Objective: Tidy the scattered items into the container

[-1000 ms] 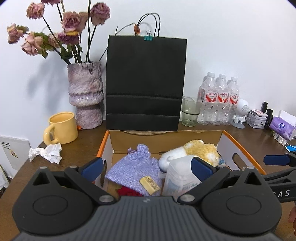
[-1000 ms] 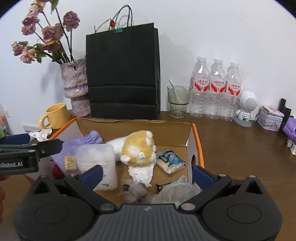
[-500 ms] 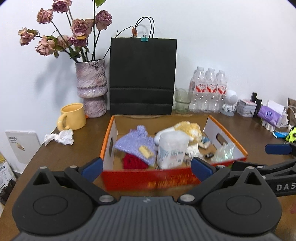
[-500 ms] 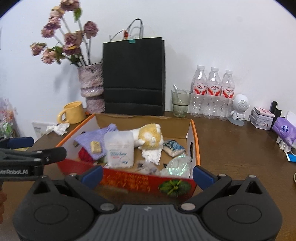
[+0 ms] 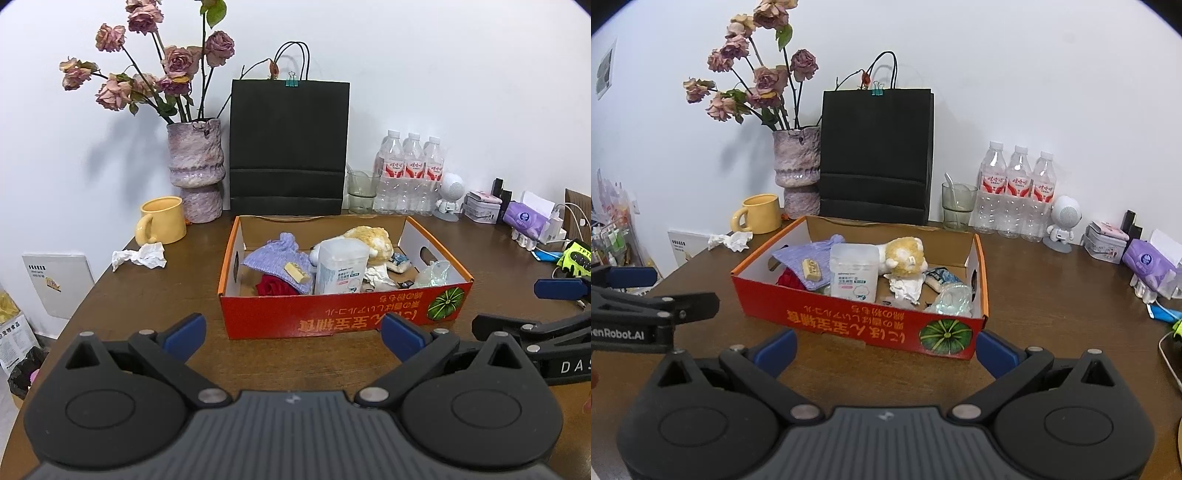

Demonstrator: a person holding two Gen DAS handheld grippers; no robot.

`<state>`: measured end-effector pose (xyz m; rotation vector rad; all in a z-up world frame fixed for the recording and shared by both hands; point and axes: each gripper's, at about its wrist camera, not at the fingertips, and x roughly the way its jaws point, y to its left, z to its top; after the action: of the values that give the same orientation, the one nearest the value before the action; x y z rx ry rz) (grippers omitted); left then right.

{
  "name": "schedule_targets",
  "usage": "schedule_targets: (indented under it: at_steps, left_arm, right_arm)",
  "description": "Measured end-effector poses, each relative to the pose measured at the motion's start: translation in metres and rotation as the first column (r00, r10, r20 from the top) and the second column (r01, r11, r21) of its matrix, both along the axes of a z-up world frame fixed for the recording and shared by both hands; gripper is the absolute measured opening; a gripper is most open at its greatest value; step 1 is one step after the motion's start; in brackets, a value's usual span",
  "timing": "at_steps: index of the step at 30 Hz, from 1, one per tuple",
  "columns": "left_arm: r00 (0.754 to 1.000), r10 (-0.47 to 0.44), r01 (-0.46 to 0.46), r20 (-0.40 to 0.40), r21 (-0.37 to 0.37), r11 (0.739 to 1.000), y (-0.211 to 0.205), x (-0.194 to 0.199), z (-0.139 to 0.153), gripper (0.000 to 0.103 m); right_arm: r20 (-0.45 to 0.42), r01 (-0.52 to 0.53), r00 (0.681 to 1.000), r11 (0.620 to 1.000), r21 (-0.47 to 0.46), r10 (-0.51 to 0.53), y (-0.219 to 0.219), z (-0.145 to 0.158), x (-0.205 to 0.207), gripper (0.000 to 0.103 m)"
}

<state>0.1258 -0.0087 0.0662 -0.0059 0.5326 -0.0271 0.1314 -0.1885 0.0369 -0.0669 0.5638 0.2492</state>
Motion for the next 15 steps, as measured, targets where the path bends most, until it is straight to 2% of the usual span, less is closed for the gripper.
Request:
schedule_targets:
  at_steps: [15]
  left_arm:
    - [1.000, 0.004, -0.005, -0.013, -0.010, 1.000, 0.0018, -0.0073, -0.0054, 0.103]
  right_arm:
    - [-0.020, 0.026, 0.999, 0.999, 0.028, -0.026, 0.0003, -0.0032, -0.0100, 0.103]
